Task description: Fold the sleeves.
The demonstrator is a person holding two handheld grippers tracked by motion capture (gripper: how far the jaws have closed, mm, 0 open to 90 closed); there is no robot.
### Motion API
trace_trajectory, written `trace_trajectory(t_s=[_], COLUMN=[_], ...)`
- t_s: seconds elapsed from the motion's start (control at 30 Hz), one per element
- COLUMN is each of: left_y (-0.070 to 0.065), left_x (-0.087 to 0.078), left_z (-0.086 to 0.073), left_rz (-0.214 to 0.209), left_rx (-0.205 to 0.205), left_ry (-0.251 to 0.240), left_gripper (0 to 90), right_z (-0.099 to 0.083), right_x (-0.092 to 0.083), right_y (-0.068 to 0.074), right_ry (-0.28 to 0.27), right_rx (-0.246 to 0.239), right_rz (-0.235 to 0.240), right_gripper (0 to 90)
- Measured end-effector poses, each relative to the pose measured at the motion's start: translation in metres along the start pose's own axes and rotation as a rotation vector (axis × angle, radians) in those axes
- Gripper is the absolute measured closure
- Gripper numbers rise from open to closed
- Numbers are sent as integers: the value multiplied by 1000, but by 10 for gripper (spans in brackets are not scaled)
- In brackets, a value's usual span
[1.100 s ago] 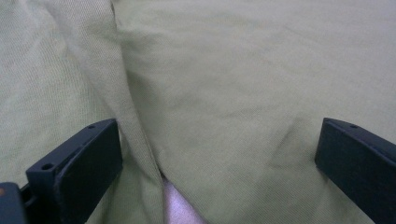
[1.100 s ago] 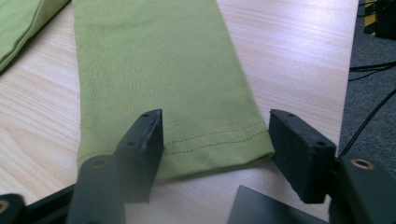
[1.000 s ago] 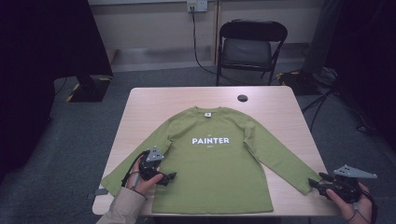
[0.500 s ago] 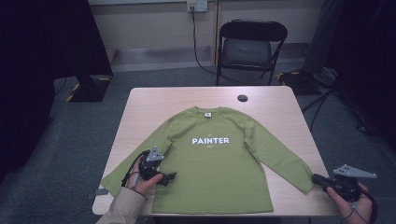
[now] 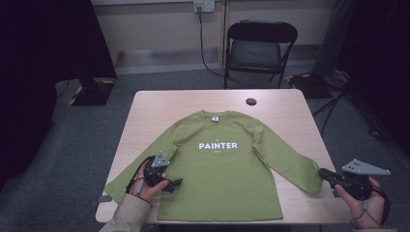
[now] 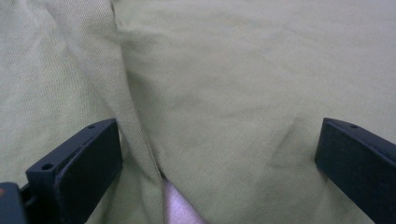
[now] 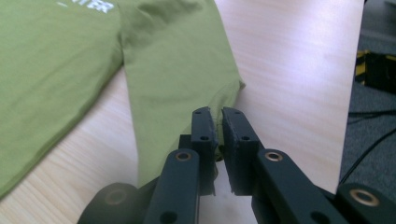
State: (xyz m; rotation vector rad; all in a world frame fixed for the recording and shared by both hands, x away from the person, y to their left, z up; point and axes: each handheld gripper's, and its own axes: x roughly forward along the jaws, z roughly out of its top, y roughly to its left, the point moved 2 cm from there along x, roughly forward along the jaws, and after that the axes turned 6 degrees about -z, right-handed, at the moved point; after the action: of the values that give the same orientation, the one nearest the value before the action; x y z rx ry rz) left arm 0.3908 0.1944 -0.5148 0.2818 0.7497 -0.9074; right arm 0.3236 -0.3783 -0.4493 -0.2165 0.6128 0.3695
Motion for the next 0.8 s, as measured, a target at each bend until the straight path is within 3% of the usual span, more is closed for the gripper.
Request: trace_trajectory(t_s=[0.23, 0.4, 0.63, 0.8], left_y=[0, 0, 0, 0], left_x=[0, 0, 0, 0], left_z=[0, 0, 0, 0], left_rz=[0, 0, 0, 0], left_rx=[0, 0, 0, 0], left_ry=[0, 0, 0, 0], left_gripper=[0, 0, 0, 0], right_z=[36, 71, 110, 119], right_x=[2, 7, 23, 40], right_y=[27, 59, 124, 176], right_ry=[-52, -102, -140, -126], right_rx=[-80, -163, -321, -433], right_rz=[24, 51, 130, 217], right_gripper=[836, 836, 836, 836])
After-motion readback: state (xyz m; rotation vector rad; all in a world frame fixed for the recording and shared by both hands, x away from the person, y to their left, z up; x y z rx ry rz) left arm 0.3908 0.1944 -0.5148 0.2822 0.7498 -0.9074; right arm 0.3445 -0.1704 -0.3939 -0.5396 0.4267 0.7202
